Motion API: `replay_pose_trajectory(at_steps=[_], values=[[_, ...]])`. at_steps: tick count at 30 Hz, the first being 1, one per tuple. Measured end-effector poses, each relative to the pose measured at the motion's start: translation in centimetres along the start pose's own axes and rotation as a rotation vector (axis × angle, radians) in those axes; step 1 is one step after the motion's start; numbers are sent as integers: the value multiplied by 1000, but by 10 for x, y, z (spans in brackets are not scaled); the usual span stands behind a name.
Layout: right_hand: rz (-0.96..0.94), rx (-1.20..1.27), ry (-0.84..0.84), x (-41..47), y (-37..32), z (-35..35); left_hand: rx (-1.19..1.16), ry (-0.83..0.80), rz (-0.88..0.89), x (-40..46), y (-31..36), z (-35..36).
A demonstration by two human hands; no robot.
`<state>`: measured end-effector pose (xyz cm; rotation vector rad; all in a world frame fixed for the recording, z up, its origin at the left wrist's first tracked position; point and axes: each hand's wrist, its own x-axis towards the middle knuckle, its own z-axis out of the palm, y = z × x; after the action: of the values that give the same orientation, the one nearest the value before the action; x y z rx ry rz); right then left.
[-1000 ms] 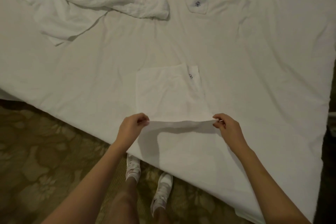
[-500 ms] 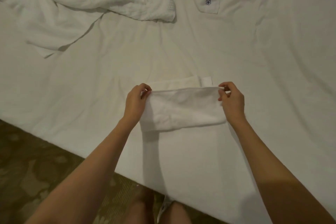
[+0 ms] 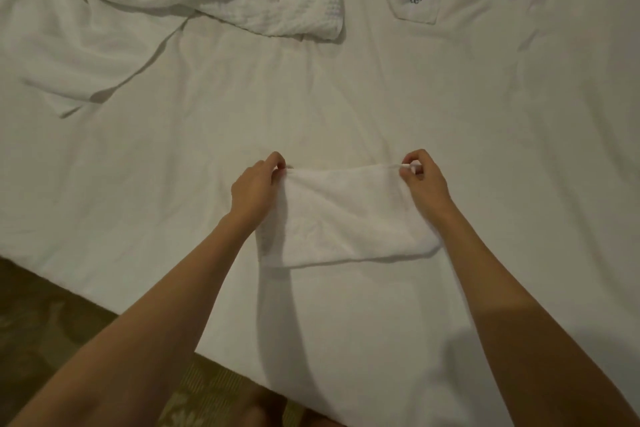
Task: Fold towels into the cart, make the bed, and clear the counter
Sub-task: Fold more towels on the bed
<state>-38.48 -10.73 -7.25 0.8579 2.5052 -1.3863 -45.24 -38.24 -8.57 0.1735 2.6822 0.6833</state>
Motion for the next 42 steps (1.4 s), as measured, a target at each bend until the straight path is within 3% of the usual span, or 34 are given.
replay_pose_trajectory(at_steps=[5,9,12,17,25,31,36,42], values=[[-3,88,209,16,-3,-16,-154,69,48,4,9,-10],[81,114,129,18,-7,-17,-475,119,-185,9,13,-4],[179,103,144,-5,5,-20,-541,103,-315,-16,9,1],[278,103,99,-53,33,-17,-472,42,-370,-62,9,19],[186,281,195,-72,8,-16,-804,84,-333,-79,9,15],[12,306,121,-87,-35,27,-986,-13,-442,-83,19,-1],[-66,197,-120,-106,-63,88,-973,-150,-453,-79,16,-6],[-13,169,-222,-121,-74,133,-1023,-108,-531,-75,7,-4]])
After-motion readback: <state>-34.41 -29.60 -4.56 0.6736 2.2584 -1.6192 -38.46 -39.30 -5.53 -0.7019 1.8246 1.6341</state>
